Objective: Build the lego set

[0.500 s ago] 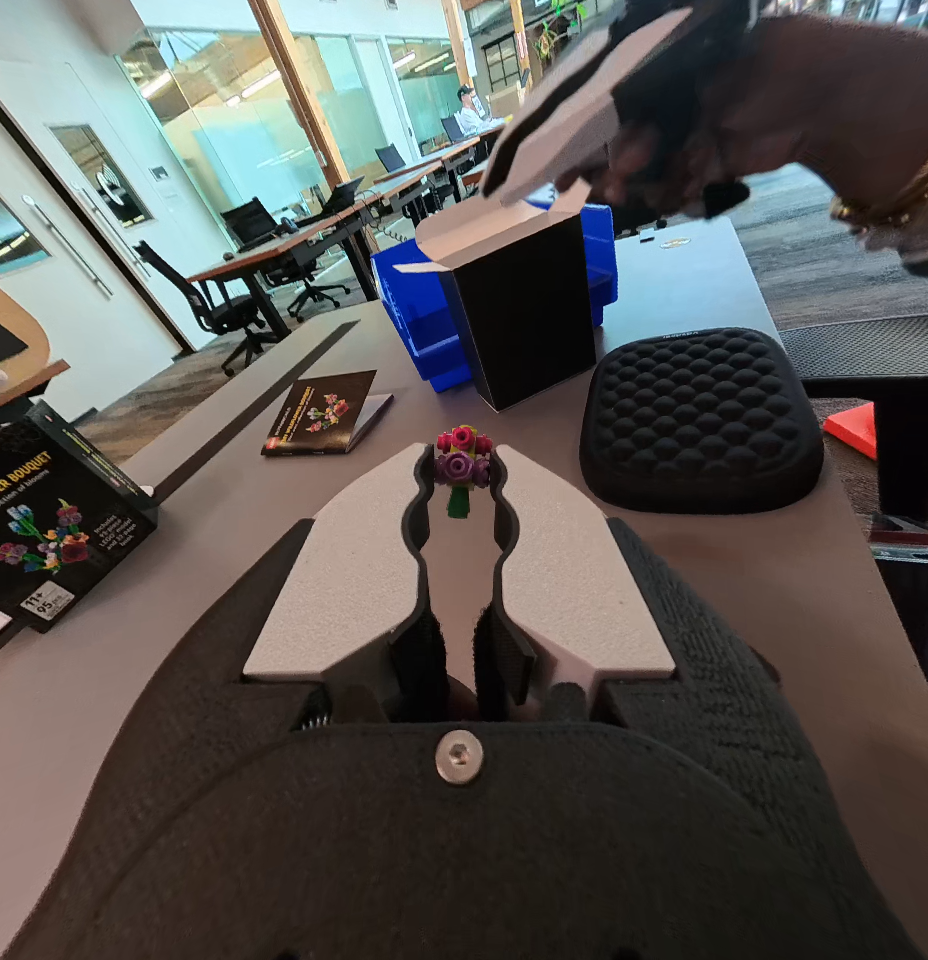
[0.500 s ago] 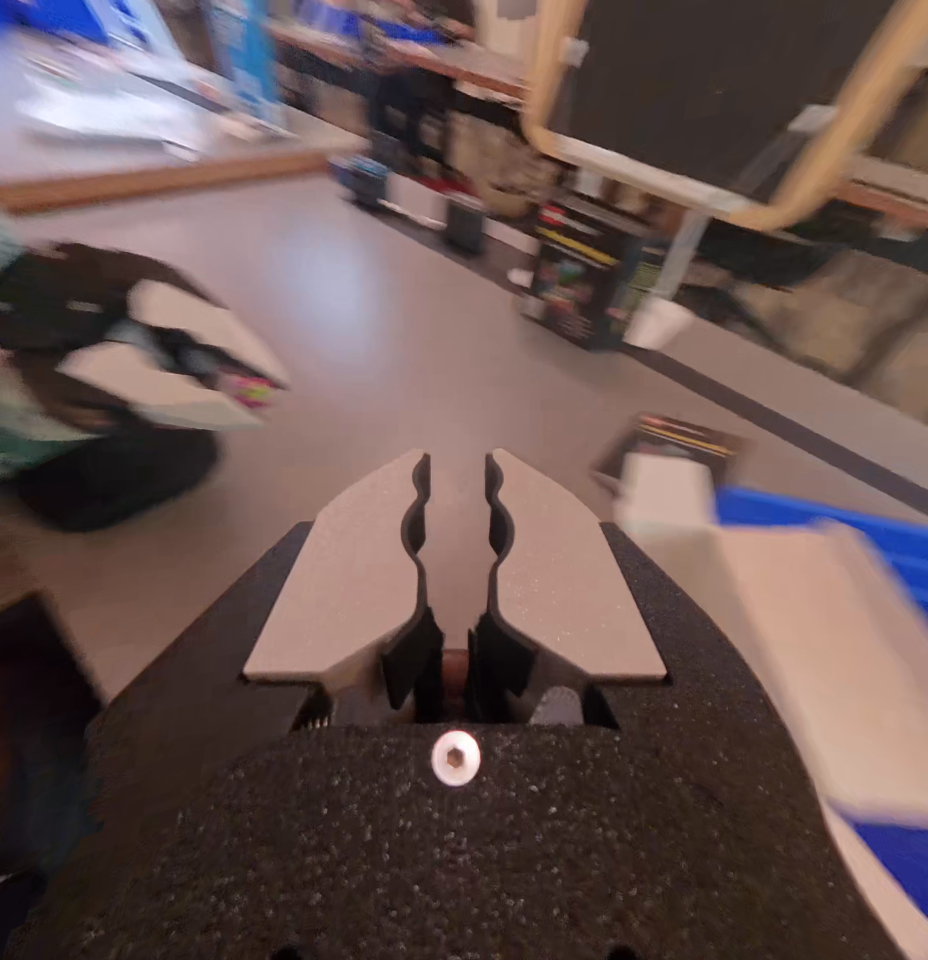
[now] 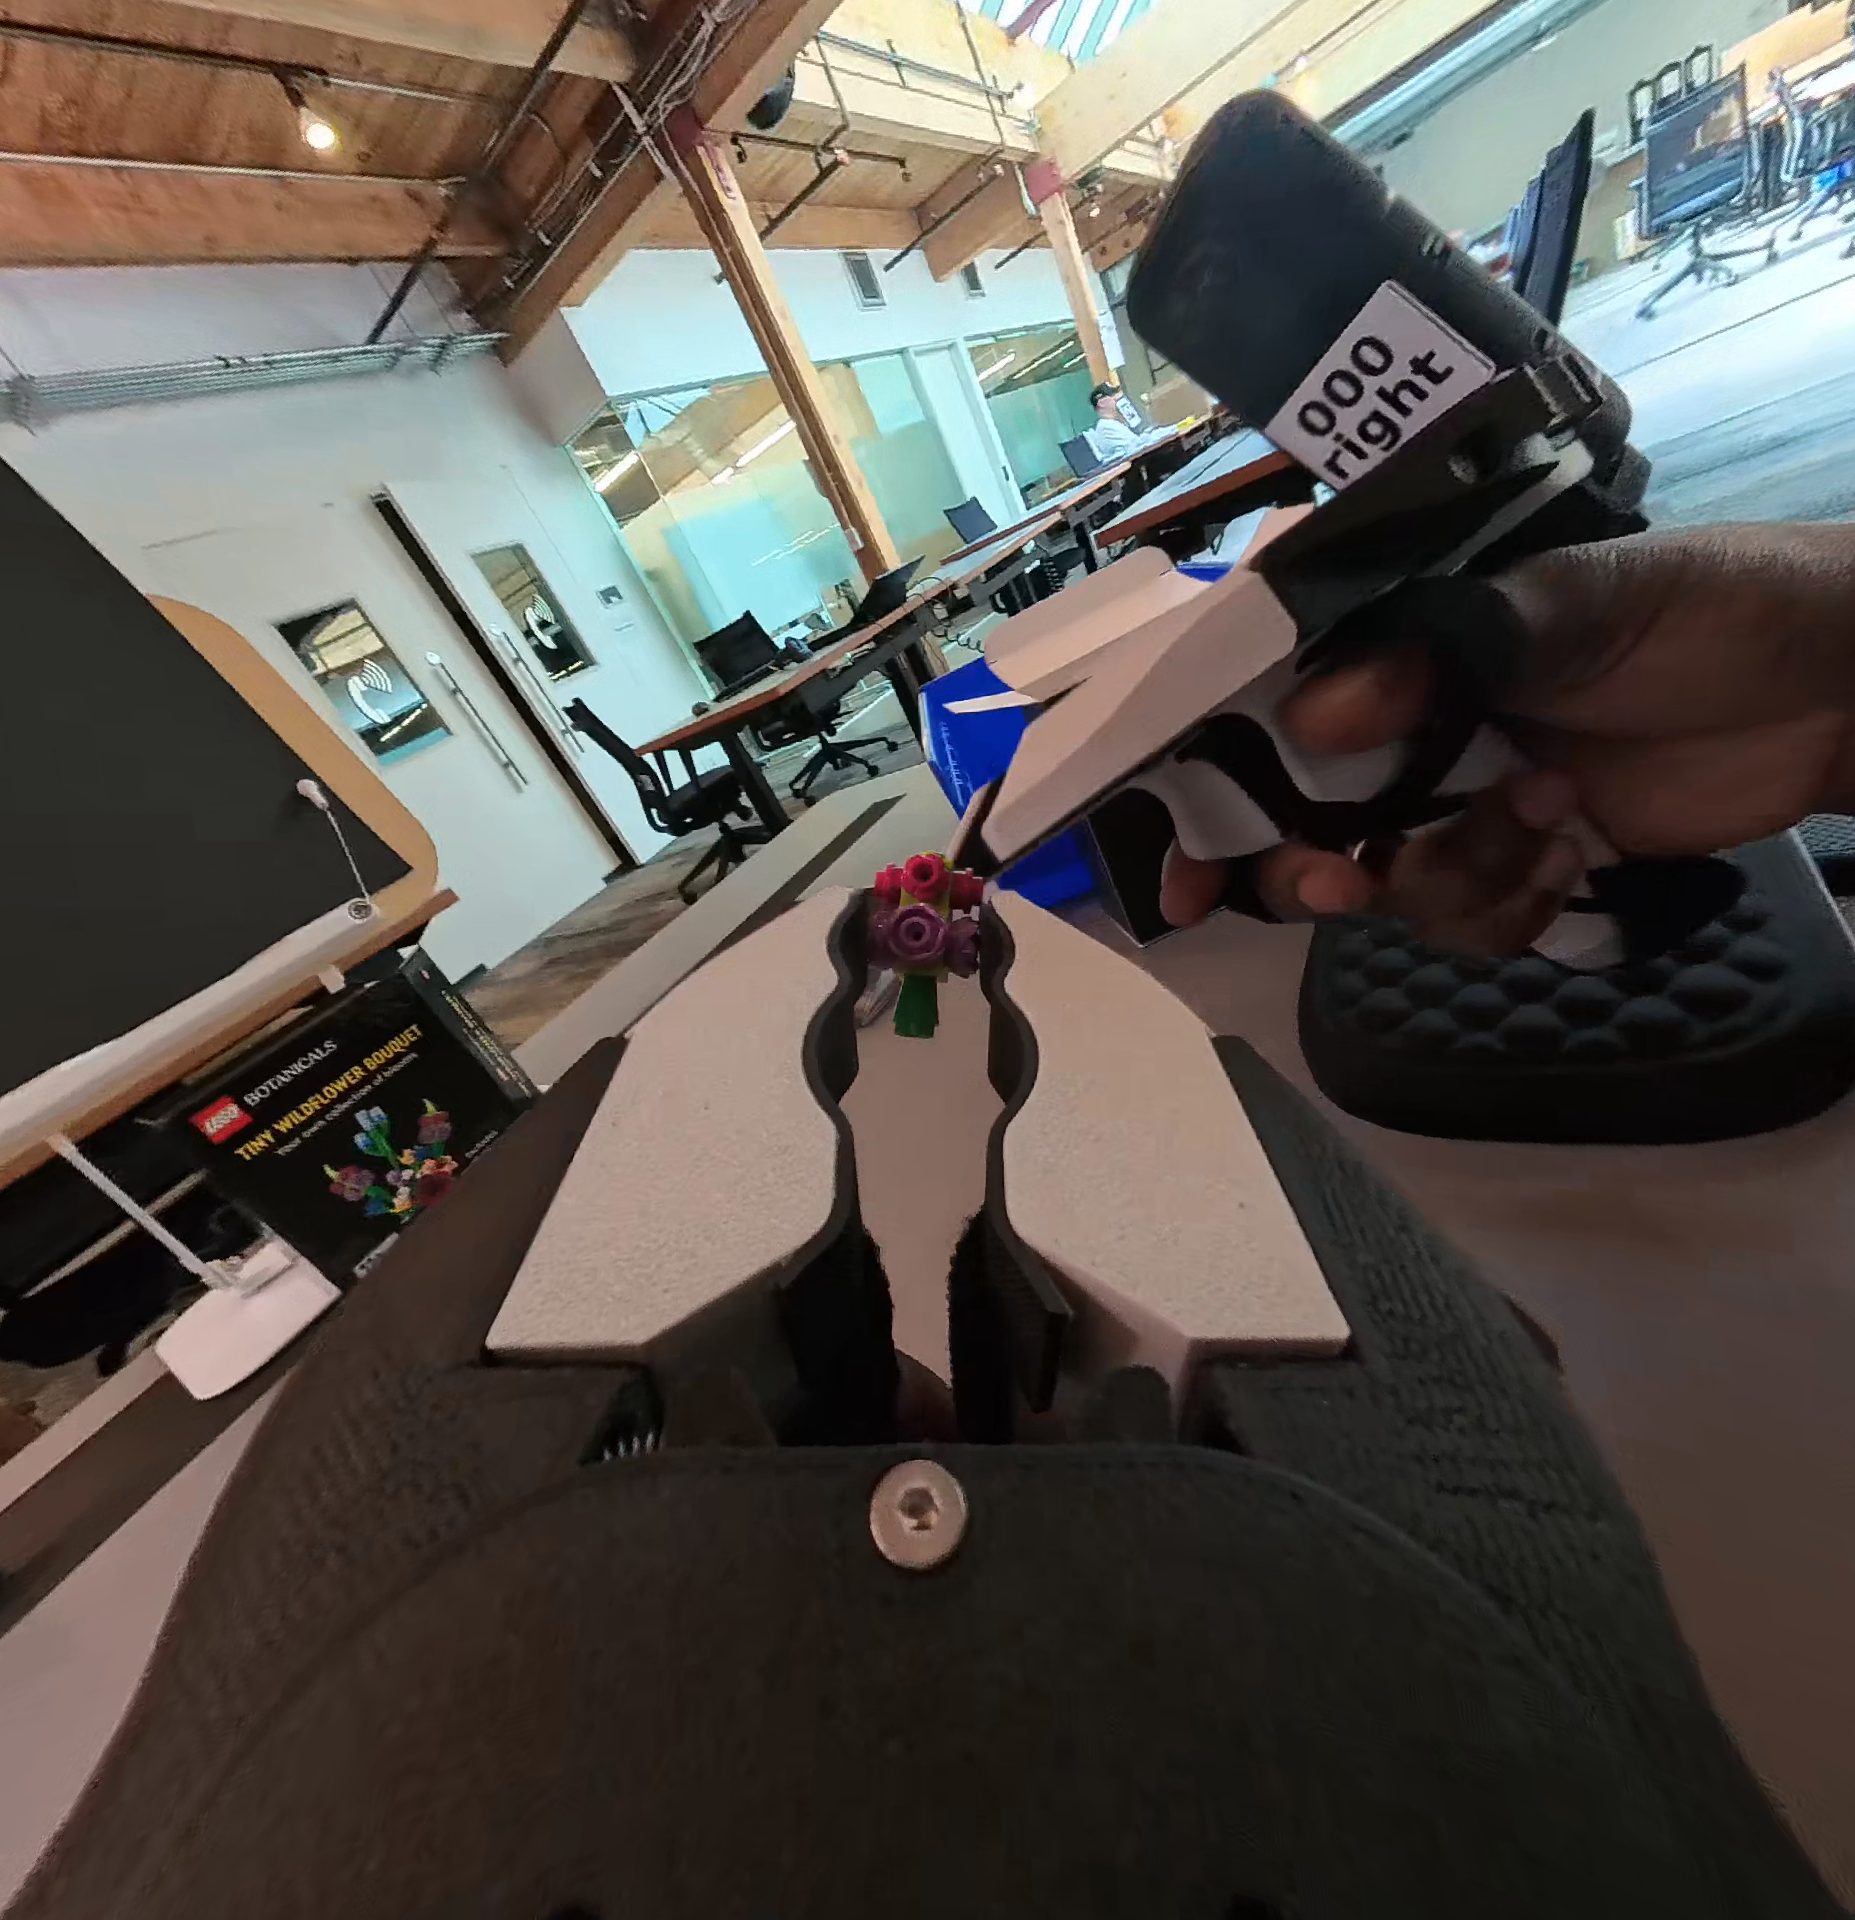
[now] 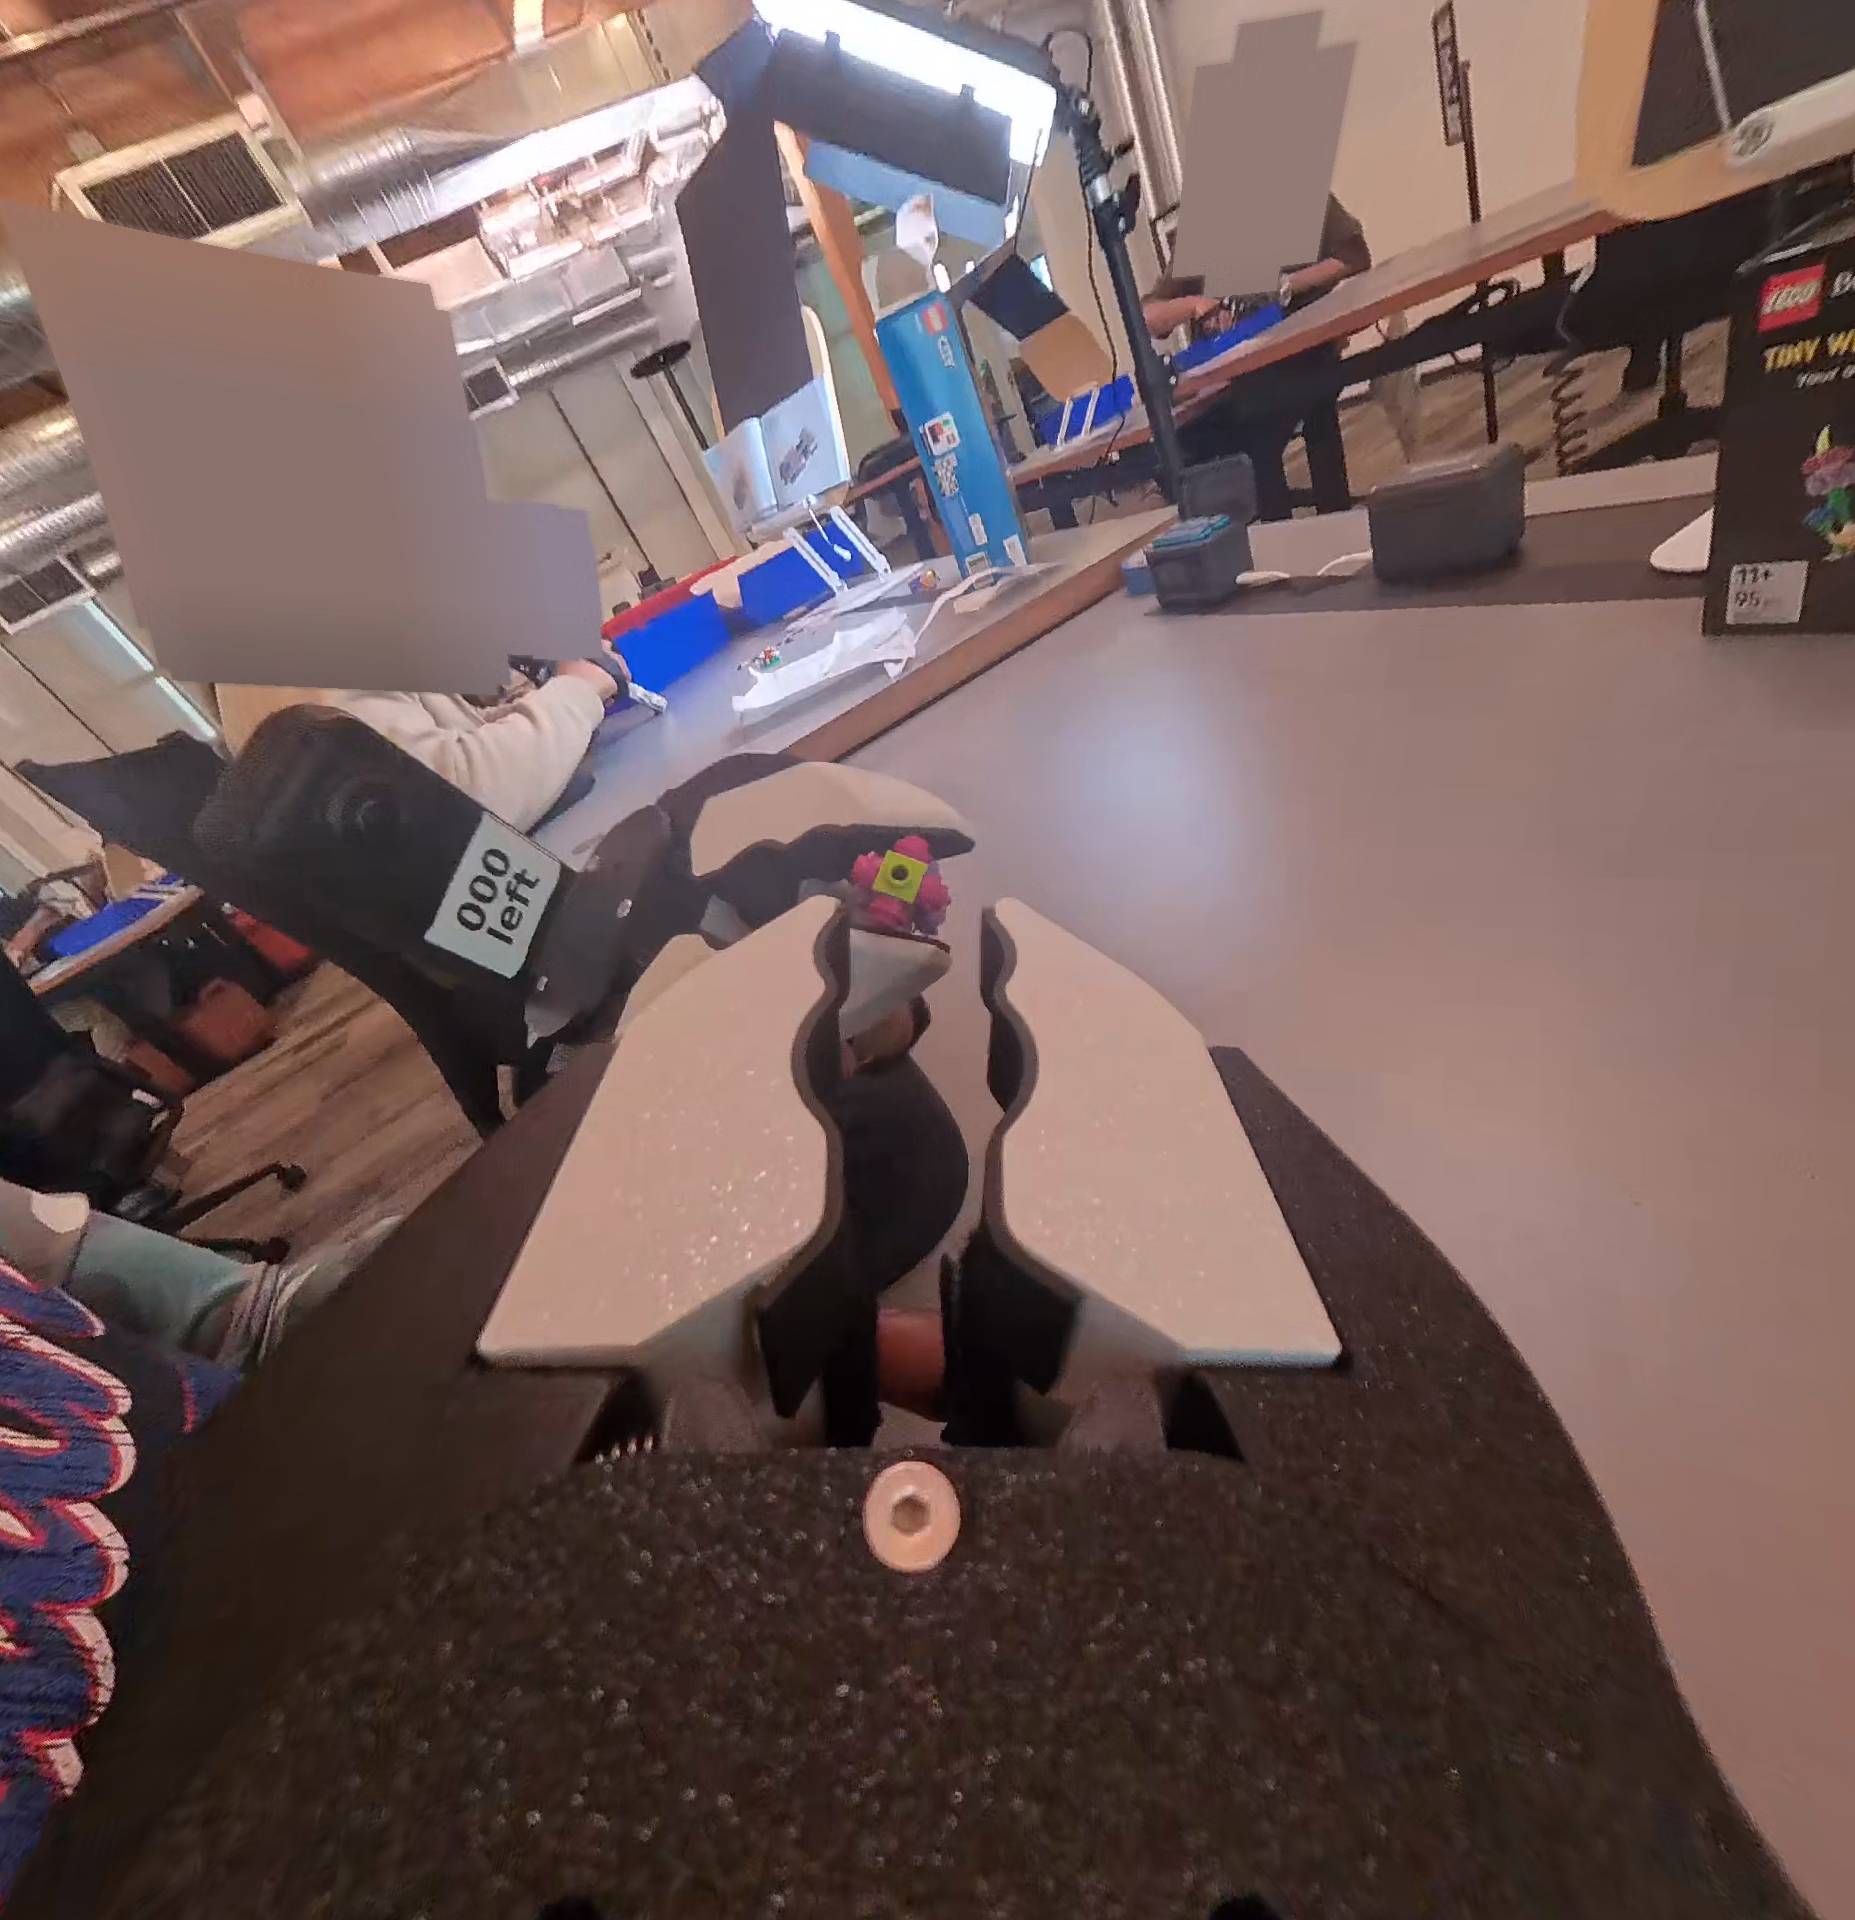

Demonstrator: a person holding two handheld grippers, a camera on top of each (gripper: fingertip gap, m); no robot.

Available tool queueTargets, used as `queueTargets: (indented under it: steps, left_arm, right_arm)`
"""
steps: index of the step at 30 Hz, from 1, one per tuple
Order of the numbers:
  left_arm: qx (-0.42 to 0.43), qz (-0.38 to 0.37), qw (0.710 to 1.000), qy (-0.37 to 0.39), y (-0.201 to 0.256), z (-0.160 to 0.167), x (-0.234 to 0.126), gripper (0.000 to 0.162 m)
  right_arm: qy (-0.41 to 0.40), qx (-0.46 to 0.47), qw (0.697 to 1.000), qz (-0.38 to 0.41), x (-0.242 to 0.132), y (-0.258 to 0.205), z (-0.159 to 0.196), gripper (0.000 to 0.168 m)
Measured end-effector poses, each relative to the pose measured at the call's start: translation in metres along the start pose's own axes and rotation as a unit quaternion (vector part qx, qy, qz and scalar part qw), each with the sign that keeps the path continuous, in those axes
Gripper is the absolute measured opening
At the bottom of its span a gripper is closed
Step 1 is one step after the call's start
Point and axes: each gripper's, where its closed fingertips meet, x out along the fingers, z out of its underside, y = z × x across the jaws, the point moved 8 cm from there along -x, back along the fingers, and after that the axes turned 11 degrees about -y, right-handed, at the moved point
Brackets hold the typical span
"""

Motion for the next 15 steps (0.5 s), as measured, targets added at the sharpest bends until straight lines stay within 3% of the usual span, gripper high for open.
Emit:
queueTargets:
  steps: [3,9,15]
  left_arm:
    - [0.025,-0.017,0.999,-0.014,0.002,0.0,0.001,0.02]
    - [0.068,-0.031,0.997,-0.035,0.008,0.0,0.006,0.02]
    - [-0.055,0.119,0.991,-0.029,0.001,0.008,0.004,0.03]
  right_arm:
    - [-0.016,0.003,1.0,0.002,0.007,-0.001,0.003,0.031]
    - [-0.004,-0.013,1.0,0.002,0.008,0.003,0.003,0.019]
    - [-0.024,-0.119,0.992,-0.021,-0.015,0.008,-0.007,0.018]
